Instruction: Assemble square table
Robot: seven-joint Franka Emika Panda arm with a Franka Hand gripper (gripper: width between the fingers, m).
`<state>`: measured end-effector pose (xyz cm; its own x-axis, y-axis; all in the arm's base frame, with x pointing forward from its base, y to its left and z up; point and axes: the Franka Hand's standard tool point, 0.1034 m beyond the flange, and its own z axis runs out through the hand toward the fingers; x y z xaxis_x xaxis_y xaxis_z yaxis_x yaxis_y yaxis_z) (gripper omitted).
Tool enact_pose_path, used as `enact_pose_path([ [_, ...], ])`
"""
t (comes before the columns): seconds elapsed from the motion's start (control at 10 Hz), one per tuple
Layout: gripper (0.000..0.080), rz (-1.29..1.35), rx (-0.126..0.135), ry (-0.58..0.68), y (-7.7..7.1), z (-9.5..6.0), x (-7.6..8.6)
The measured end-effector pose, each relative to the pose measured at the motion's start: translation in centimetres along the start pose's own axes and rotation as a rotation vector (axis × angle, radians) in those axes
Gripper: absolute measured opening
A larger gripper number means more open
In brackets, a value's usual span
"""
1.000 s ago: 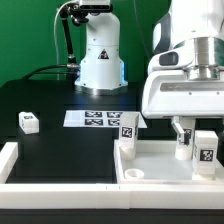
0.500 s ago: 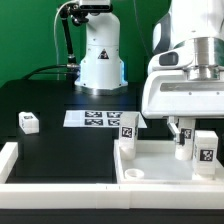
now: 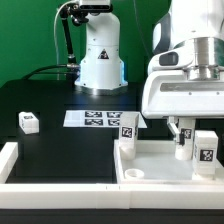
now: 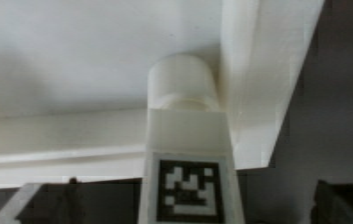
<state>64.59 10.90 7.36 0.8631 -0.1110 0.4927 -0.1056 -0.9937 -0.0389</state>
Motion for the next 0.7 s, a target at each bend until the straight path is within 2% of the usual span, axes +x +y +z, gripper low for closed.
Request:
enact_pose_path([
  [0.2,0.0648,0.018,-0.005,-0.112,0.1,0.0,0.9],
  [0.5,0.0648,0.065,-0.022,-0.445,1.2,0.3,1.7],
  [0.7,0.0648,0.092,-0.024,-0.556,1.2,-0.3,2.5],
])
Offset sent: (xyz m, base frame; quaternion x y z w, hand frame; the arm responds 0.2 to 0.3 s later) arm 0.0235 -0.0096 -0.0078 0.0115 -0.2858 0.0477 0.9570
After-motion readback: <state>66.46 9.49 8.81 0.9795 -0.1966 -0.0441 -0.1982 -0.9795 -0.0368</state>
